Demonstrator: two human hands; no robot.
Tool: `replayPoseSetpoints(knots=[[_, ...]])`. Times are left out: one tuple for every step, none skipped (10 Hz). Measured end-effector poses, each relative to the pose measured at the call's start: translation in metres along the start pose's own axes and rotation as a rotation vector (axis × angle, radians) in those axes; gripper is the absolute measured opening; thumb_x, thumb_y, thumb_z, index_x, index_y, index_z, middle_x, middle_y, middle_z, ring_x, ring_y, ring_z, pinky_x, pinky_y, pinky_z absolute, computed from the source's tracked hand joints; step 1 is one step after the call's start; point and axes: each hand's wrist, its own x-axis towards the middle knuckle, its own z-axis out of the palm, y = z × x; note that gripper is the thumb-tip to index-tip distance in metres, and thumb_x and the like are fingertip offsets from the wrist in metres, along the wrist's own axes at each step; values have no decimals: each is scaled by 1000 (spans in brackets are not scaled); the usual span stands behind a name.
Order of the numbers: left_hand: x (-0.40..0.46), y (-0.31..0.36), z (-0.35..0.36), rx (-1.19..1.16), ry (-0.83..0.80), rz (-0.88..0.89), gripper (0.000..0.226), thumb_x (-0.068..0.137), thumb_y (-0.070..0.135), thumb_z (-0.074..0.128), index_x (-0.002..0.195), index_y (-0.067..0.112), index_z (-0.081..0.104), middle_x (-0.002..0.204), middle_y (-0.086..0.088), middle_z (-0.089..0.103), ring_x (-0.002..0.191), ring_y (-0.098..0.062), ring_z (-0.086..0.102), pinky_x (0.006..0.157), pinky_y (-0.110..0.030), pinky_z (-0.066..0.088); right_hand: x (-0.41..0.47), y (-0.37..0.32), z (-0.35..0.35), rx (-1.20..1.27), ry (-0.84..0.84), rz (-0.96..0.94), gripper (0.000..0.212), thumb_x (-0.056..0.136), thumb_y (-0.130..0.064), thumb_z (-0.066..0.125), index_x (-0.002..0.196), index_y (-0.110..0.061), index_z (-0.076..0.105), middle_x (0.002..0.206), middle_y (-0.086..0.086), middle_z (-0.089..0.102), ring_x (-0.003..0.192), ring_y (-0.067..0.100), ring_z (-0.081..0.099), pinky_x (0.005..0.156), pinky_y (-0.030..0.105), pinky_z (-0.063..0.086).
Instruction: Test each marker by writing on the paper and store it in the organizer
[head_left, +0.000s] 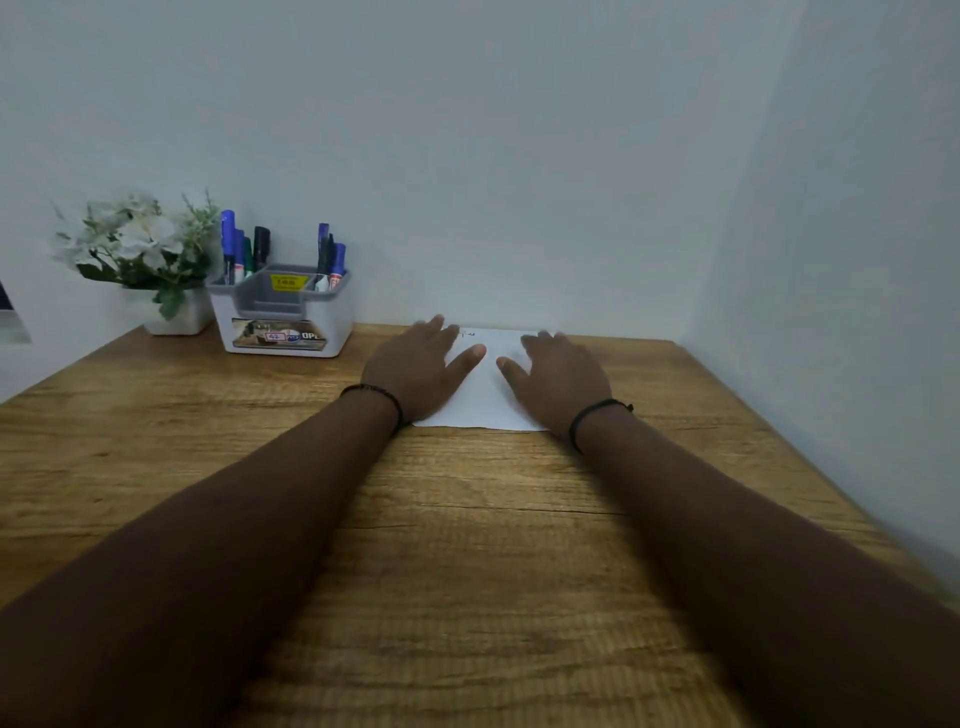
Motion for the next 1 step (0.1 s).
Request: replayPoseSetpoints(knots=[[-10, -7, -8, 65, 311, -55, 71, 94, 62, 20, 149, 17, 26, 158, -7, 19, 145, -24, 16, 116, -43, 17, 3, -4, -12, -41, 195, -47, 57, 101, -53, 32, 135, -12, 54, 143, 10, 53, 138, 28, 40, 116, 47, 28]])
